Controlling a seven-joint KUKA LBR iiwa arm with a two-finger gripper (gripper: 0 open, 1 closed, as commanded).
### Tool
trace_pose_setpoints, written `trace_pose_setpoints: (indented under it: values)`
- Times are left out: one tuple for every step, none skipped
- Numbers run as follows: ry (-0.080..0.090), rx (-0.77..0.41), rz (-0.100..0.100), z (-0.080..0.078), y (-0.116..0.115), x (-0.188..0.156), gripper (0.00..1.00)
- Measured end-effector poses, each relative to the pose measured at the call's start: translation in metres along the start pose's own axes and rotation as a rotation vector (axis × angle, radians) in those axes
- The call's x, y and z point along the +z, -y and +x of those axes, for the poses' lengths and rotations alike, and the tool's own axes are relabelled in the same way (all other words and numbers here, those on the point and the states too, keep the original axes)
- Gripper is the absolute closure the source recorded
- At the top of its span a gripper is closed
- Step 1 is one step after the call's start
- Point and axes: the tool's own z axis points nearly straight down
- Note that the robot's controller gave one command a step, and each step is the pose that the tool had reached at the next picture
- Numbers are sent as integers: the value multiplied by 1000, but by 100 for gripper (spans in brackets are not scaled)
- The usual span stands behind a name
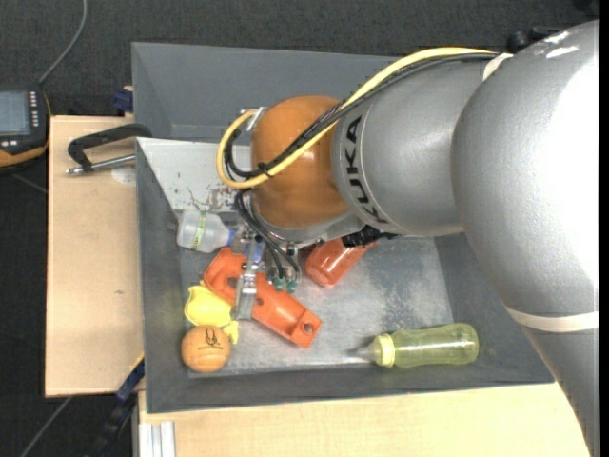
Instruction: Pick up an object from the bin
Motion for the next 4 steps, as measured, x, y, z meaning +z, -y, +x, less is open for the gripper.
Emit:
trace_pose_setpoints:
  values:
    - [0,-96,0,-13,20,40,100]
    - [0,-96,0,-13,20,40,100]
    - [-4,-92,1,-10,20,0,100]
    - [10,-84,-4,-16,19,-43,100]
